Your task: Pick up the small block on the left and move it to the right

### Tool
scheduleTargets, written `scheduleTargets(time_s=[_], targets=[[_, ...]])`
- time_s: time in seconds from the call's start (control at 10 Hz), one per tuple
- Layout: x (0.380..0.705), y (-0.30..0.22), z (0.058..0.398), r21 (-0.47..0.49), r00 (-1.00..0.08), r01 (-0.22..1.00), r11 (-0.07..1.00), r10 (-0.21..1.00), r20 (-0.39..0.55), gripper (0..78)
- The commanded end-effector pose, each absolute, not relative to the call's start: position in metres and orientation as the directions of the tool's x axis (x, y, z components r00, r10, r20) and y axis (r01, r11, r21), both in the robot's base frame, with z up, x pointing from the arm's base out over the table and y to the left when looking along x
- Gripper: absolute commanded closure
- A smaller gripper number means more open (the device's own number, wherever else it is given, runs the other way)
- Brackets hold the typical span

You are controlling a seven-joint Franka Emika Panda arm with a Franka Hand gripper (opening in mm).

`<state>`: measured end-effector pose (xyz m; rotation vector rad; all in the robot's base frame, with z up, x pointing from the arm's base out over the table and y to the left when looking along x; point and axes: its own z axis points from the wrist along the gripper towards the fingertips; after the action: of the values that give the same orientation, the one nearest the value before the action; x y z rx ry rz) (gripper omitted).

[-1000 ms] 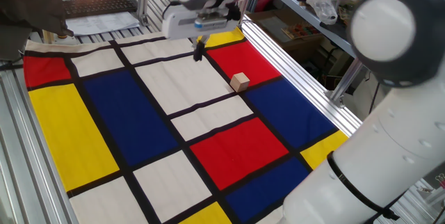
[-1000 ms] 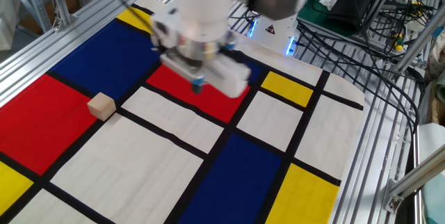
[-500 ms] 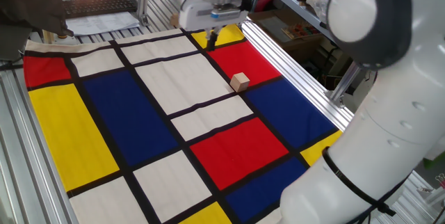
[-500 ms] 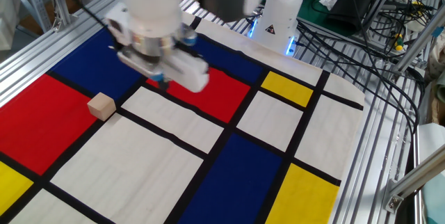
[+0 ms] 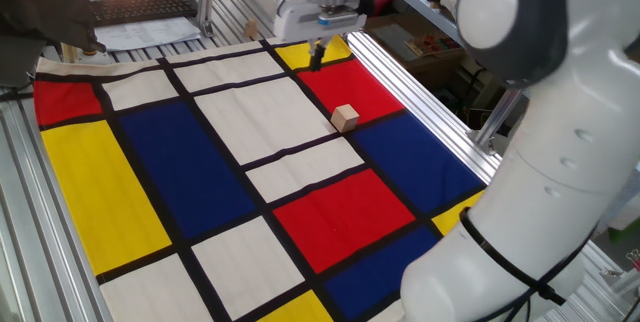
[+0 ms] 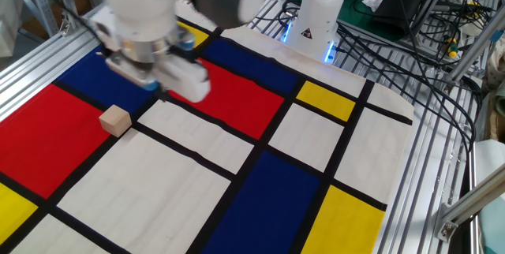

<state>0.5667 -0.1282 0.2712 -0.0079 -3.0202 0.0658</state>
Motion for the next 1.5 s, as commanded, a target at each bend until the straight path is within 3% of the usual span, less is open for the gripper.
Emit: scheduleTargets(time_s=[0.1, 0.2, 0.8, 1.0, 1.5], targets=[[0.590, -0.180, 0.248, -0.056, -0.997, 0.059, 0.997, 0.062, 0.054, 77.6], [0.590, -0.180, 0.248, -0.031, -0.996, 0.086, 0.996, 0.087, 0.013, 77.6], [0.576, -0.204, 0.260, -0.072, -0.996, 0.032, 0.997, 0.038, 0.080, 77.6], [0.570, -0.245, 0.243, -0.064, -0.999, 0.032, 0.997, 0.032, 0.004, 77.6], [0.577, -0.248, 0.215, -0.061, -0.998, 0.061, 0.996, 0.061, 0.005, 77.6]])
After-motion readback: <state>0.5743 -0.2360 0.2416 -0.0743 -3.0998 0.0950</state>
